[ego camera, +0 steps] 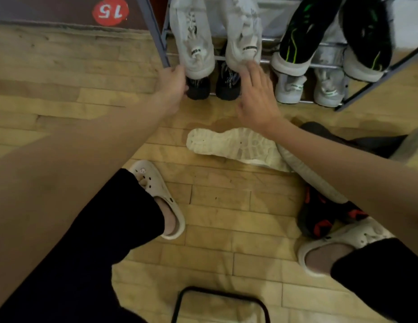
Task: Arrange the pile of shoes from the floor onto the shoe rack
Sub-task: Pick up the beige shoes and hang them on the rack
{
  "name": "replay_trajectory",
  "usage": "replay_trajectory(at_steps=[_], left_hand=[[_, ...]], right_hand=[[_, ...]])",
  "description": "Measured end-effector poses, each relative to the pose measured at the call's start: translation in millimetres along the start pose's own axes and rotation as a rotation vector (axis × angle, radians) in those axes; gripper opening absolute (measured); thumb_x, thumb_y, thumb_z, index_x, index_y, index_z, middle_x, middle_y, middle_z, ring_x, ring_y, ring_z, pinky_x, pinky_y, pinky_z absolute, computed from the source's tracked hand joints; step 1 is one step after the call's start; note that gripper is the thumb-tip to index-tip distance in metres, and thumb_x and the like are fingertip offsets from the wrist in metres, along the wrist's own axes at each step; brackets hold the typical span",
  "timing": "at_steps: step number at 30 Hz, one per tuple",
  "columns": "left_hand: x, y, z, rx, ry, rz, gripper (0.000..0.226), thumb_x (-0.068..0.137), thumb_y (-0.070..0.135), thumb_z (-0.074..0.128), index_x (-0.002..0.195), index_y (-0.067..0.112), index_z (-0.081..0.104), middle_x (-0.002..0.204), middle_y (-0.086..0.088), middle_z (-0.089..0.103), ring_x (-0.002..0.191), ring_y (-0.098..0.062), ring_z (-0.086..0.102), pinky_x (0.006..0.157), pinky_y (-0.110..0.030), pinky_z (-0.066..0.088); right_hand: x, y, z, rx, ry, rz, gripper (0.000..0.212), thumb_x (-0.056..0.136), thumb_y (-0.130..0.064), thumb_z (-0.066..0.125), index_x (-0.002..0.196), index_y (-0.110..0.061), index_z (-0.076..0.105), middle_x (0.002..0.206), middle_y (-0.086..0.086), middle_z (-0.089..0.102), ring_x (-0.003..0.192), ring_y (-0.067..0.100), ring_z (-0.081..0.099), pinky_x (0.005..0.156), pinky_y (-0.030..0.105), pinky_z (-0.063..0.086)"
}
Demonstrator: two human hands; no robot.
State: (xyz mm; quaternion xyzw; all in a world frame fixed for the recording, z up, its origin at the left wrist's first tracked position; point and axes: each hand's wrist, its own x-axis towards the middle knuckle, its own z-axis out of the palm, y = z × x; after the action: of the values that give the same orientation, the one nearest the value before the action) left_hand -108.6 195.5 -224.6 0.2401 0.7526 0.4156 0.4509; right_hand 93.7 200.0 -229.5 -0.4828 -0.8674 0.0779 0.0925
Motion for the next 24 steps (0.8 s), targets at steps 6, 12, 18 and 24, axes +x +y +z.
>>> replay_trajectory(at_steps=[6,12,18,24], left_hand=[[-34,-62,19,0.46,-0.083,0.194,0.023,0.096,0.024,0.04,0.103,0.012,0.058,0.095,-0.005,0.059,0.088,-0.021,0.056,0.077,-0.035,0.046],[-34,-113,43,1.006,-0.357,0.271,0.078,0.076,0.025,0.074,0.142,0.015,0.036,0.138,-0.013,0.043,0.123,-0.031,0.046,0.096,-0.042,0.045],[-24,-125,65,1.293,-0.478,0.318,0.111,0.064,0.023,0.085,0.15,0.015,0.016,0.151,-0.013,0.032,0.136,-0.035,0.035,0.109,-0.049,0.033],[-23,-131,85,1.445,-0.475,0.382,0.098,0.067,0.008,0.081,0.145,0.011,0.022,0.143,-0.015,0.041,0.134,-0.034,0.038,0.112,-0.052,0.03]], right_hand=[[-58,26,-5,0.011,-0.134,-0.025,0.058,0.078,-0.004,0.052,0.134,0.0,0.038,0.144,0.023,0.033,0.135,0.039,0.031,0.113,0.046,0.029],[-122,70,21,0.025,-0.209,0.13,0.052,0.078,-0.002,0.051,0.129,0.005,0.044,0.137,0.029,0.04,0.127,0.043,0.038,0.109,0.046,0.032],[-153,89,52,0.067,-0.338,0.25,0.075,0.082,-0.004,0.056,0.147,0.003,0.019,0.151,0.026,0.025,0.141,0.039,0.024,0.116,0.043,0.022],[-158,88,74,0.07,-0.415,0.213,0.07,0.084,-0.007,0.056,0.145,0.002,0.023,0.151,0.023,0.027,0.141,0.037,0.026,0.117,0.047,0.025]])
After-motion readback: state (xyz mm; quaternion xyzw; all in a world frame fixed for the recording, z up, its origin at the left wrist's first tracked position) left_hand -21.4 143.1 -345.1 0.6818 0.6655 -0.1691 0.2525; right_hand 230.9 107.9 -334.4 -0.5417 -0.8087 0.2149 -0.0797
